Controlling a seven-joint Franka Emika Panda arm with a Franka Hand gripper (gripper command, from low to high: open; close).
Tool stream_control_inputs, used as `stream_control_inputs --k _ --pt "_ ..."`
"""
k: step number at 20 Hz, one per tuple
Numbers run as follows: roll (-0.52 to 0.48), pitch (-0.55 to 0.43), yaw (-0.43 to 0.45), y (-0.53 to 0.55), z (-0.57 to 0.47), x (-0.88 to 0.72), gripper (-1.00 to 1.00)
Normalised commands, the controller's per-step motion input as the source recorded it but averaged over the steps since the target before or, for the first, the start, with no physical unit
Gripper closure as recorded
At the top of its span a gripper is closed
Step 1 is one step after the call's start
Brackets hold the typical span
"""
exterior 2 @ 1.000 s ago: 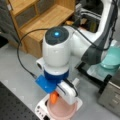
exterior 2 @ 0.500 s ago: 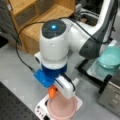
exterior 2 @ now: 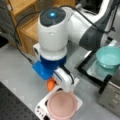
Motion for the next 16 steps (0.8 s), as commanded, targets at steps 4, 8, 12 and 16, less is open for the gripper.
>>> stream_control_inputs --k 4,8,12,16 --pt "-0.093 0.048 -0.192 0.02 0.21 -0.04 1.00" --pt "-0.104 0.096 -0.350 0.05 0.16 -0.03 1.00" --pt "-0.091 0.117 -0.339 0.06 0.10 0.02 1.00" --pt "-0.089 0.168 -0.328 0.09 0.12 0.04 1.00"
